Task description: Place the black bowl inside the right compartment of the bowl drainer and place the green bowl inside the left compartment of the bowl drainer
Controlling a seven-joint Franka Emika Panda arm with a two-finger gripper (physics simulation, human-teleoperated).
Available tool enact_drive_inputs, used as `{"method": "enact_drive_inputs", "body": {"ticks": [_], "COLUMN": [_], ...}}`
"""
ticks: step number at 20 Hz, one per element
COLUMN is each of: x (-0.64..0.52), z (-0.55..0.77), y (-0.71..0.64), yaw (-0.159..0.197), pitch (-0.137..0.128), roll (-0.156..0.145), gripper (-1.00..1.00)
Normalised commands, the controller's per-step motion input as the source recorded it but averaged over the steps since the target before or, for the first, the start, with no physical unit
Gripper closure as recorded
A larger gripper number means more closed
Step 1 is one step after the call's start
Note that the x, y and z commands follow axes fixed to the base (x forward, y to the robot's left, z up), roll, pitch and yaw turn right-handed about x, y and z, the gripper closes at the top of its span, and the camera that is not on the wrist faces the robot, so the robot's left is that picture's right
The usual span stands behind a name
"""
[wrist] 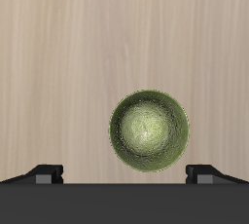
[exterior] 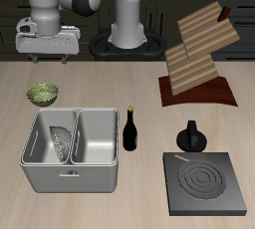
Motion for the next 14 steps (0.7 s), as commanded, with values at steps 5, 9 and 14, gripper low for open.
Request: {"method": "enact_drive_inputs", "body": {"ticks": [5, 9, 14], "x": [0.07, 0.09, 0.06], "z": [-0.27, -0.34, -0.38], "y": [-0.05, -0.14, -0.04], "yaw": [0.016, -0.005, -0.020], "pitch": [-0.006, 0.024, 0.043], "roll": [0.004, -0.025, -0.031], "gripper": [-1.00, -1.00, -1.00]}}
